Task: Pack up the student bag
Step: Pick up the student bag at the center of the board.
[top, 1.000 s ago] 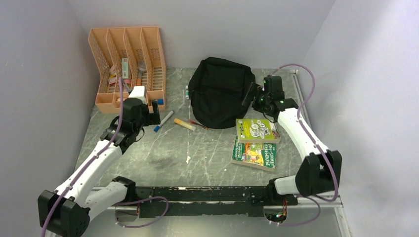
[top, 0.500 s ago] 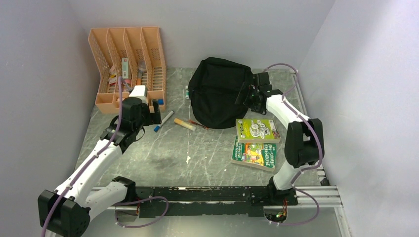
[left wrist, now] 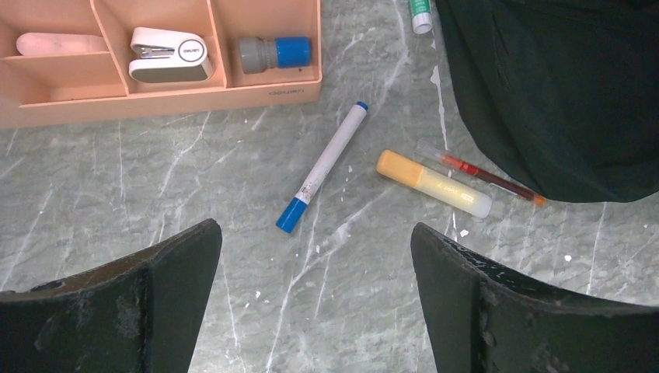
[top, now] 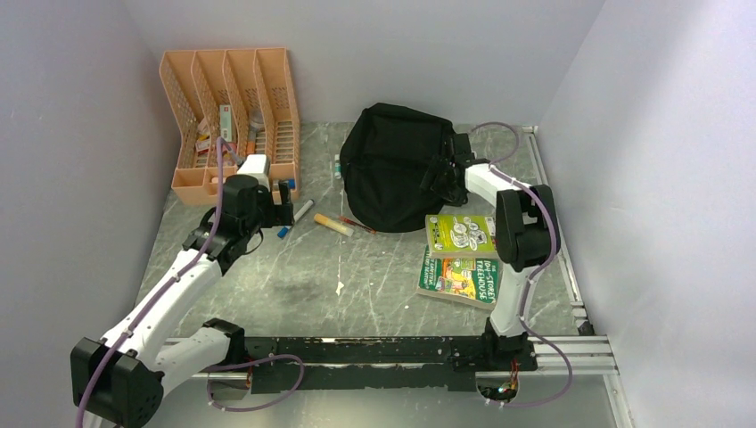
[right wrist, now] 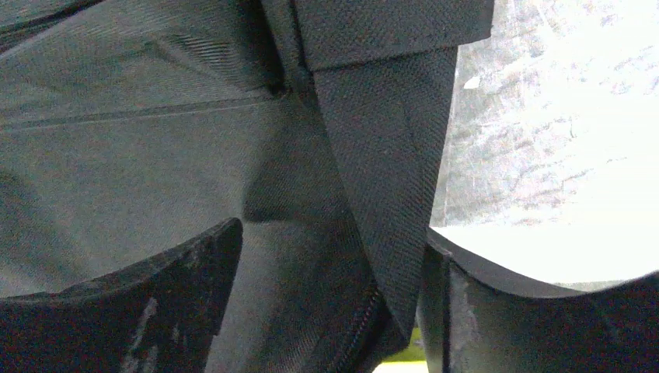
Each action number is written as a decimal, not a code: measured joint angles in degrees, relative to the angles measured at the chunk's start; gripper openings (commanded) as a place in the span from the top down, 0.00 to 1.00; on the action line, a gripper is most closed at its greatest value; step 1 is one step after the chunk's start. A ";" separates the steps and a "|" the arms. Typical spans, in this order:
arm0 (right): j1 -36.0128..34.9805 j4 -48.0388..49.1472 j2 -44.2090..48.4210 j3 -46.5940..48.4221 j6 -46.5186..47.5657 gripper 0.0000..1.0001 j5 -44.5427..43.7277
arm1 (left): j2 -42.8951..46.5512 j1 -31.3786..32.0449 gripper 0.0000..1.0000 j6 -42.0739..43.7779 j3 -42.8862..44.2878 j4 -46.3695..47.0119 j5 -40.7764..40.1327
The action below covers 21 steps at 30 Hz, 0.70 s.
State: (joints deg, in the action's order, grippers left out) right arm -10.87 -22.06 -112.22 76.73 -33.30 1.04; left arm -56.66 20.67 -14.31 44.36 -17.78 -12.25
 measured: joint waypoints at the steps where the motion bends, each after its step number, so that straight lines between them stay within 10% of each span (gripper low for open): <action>1: 0.00 0.09 -0.66 0.09 0.00 0.35 -0.02 | -0.09 0.00 0.05 0.00 0.00 0.00 0.07; 12: 0.70 2.12 0.61 0.20 -0.50 0.95 2.54 | -1.05 0.00 0.03 0.00 0.00 0.09 1.55; 21: 4.11 1.73 12.55 1.49 -1.60 1.00 5.29 | -1.09 -0.22 0.03 -0.52 0.00 2.49 8.07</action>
State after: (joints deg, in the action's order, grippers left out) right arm -6.76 -20.34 -99.68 78.22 -34.89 6.33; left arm -57.76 20.45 -14.83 44.36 -15.29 -4.19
